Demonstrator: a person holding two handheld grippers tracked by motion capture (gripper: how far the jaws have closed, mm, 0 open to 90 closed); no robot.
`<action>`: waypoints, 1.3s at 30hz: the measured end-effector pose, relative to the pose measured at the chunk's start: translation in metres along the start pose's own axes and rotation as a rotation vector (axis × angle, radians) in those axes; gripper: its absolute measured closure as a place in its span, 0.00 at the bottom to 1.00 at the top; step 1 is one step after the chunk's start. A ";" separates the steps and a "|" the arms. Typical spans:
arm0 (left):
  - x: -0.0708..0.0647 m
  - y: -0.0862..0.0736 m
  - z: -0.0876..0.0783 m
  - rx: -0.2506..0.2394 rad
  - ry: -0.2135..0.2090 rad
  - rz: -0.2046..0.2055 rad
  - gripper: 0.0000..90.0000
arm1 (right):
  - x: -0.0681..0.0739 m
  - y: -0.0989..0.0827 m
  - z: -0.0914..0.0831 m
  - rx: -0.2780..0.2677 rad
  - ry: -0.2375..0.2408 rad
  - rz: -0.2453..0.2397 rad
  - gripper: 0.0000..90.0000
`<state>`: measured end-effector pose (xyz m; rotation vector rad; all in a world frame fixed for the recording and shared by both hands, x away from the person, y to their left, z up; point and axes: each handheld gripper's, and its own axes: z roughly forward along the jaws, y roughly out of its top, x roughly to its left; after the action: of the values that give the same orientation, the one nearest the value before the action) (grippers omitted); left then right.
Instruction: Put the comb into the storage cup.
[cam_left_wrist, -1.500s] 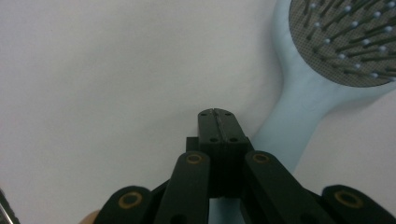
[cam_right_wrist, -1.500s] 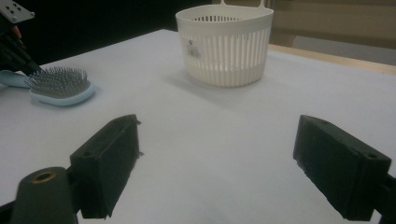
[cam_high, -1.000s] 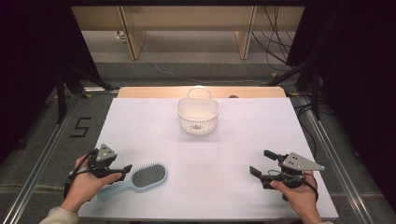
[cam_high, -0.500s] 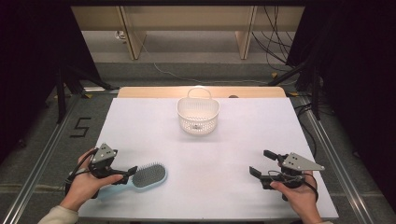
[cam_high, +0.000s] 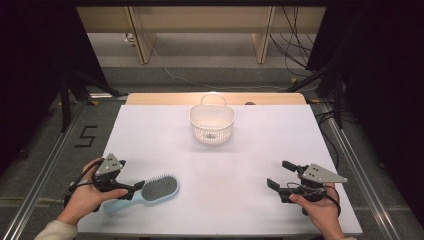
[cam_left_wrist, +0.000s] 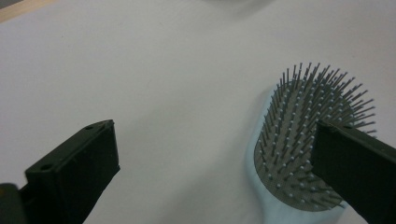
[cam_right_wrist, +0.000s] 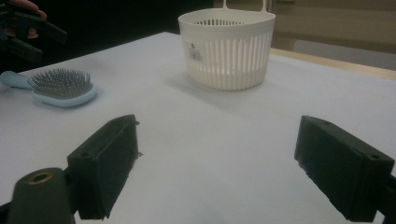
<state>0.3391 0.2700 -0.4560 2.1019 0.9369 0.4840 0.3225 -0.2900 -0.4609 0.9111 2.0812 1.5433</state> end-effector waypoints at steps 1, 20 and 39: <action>0.000 0.000 -0.001 0.003 -0.005 0.013 0.02 | 0.000 0.000 0.000 0.003 0.000 -0.001 0.16; -0.010 0.012 0.000 0.354 -0.191 0.397 0.19 | 0.000 0.000 0.001 0.005 -0.001 0.001 0.16; -0.018 0.012 0.021 0.576 -0.218 0.436 0.45 | 0.001 0.000 0.001 0.006 0.003 0.002 0.16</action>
<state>0.3455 0.2412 -0.4604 2.8376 0.5212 0.1968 0.3226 -0.2884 -0.4611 0.9141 2.0890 1.5412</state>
